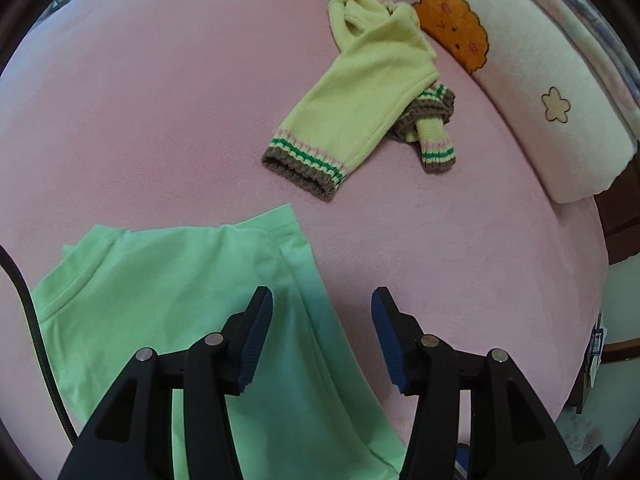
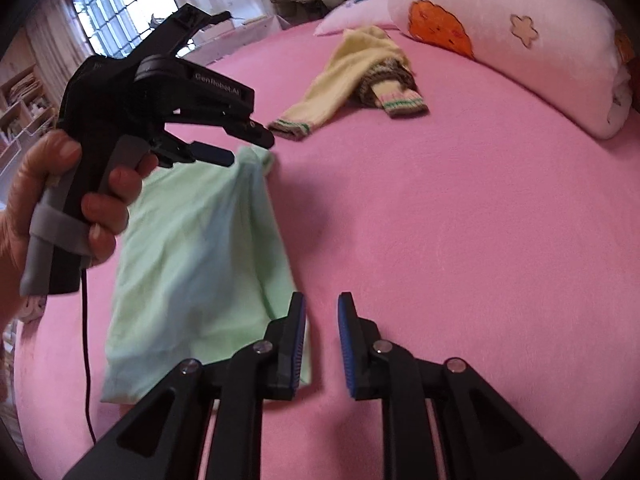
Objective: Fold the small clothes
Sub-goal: 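Open both tools and release the folded side onto the shirt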
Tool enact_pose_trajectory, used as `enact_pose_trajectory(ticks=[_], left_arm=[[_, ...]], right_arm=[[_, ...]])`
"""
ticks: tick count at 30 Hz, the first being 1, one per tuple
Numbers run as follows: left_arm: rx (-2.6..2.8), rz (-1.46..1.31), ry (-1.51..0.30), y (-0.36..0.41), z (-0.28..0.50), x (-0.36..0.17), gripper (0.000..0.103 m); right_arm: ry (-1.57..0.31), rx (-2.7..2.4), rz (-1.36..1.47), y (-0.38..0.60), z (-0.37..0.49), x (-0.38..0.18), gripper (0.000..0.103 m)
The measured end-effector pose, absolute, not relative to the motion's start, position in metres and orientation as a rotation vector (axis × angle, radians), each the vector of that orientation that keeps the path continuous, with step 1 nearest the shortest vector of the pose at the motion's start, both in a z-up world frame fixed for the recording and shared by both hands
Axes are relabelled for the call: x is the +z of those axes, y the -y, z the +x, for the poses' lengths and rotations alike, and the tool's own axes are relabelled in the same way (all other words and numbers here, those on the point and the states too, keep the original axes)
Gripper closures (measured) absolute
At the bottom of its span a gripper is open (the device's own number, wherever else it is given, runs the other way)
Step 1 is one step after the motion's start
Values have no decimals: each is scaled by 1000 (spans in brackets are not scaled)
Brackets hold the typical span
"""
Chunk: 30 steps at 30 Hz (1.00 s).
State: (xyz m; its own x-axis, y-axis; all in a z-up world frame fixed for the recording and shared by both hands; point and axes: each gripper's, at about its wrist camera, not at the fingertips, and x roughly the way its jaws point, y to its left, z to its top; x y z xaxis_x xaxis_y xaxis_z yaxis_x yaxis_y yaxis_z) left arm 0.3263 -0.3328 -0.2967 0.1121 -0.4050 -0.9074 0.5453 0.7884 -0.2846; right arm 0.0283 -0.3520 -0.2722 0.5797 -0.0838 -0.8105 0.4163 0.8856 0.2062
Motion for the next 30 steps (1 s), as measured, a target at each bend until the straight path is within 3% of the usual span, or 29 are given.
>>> enact_pose_trajectory(ticks=[7, 13, 20, 27, 30], left_arm=[[-592, 109, -1185, 246, 297, -270, 41], [-473, 50, -1219, 164, 255, -282, 40], [-407, -40, -1247, 135, 205, -314, 40], [-384, -33, -1260, 124, 175, -347, 40], [-401, -15, -1239, 120, 166, -353, 40]], right_arm=[[-917, -156, 291, 335, 68, -255, 87], [-937, -12, 232, 335, 117, -253, 87], [-1000, 130, 178, 329, 175, -272, 87], [-1085, 140, 11, 306, 180, -305, 87], [-1101, 96, -14, 313, 167, -315, 93]])
